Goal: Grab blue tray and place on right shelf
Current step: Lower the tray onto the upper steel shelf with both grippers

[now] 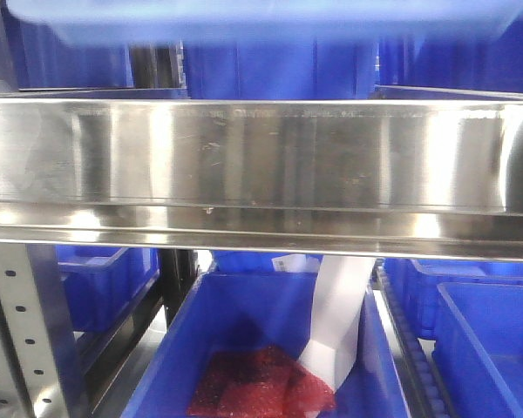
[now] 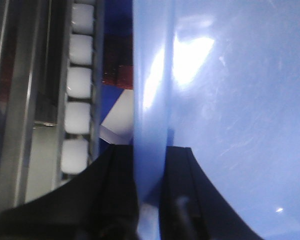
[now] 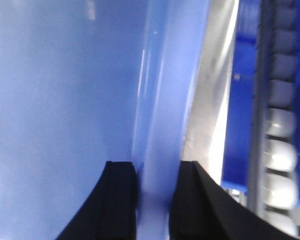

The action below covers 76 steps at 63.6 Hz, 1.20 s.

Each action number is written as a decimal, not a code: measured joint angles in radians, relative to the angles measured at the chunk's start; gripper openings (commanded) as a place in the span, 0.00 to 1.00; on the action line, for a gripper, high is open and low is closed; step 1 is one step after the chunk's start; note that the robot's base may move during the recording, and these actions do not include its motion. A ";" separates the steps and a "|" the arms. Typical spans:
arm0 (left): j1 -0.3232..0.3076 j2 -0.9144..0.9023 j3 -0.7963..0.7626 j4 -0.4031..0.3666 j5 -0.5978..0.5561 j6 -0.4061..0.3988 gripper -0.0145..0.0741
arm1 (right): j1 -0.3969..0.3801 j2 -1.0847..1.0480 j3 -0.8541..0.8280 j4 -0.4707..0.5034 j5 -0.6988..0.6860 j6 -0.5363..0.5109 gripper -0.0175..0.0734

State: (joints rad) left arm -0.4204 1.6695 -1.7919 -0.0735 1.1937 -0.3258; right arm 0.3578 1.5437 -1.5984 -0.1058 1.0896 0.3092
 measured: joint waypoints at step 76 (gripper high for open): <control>-0.006 0.089 -0.071 0.002 -0.075 0.083 0.75 | 0.010 0.086 0.000 -0.044 -0.027 -0.022 0.83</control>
State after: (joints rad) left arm -0.4262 1.7583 -1.8627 -0.0710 1.1182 -0.2425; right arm 0.3677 1.6294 -1.5984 -0.1498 1.0628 0.2876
